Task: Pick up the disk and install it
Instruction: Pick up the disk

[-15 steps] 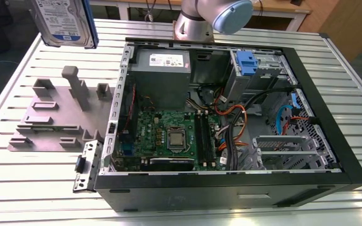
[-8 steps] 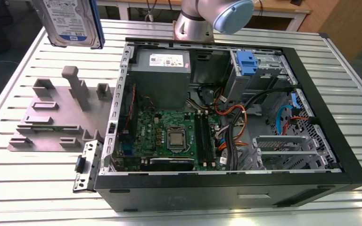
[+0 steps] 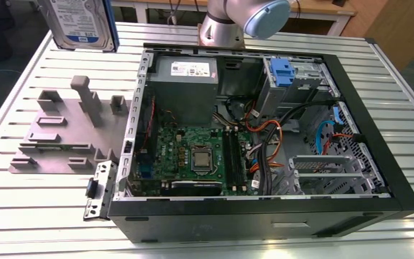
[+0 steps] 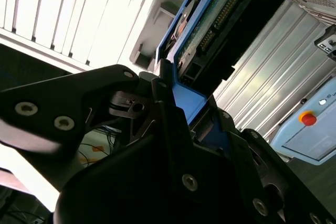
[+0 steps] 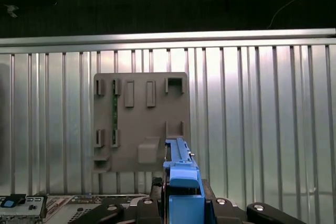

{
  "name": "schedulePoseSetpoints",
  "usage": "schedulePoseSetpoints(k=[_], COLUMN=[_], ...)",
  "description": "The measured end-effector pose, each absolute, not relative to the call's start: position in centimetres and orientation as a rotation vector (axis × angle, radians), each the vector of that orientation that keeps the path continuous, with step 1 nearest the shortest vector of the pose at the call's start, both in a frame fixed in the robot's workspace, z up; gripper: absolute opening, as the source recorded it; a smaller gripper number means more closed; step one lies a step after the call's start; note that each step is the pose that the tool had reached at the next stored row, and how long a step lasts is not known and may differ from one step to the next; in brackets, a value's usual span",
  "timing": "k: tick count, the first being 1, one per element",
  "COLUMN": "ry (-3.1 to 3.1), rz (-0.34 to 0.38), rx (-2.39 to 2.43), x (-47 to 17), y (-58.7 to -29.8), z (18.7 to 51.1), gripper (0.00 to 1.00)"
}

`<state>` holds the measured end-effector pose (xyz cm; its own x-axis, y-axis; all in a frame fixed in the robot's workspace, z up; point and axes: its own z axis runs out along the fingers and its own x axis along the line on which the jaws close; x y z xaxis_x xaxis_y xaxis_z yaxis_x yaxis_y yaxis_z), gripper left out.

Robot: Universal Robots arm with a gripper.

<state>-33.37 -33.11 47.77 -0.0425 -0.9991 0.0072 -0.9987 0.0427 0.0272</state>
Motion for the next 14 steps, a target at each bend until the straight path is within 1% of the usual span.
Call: schedulePoseSetpoints(k=[6, 14], ry=[-2.25, -2.25], rz=[-0.024, -0.024], rx=[2.156, 2.156], x=[-33.2, -32.9], y=[-33.4, -35.5], z=[48.5, 48.5], gripper=[0.36, 0.36])
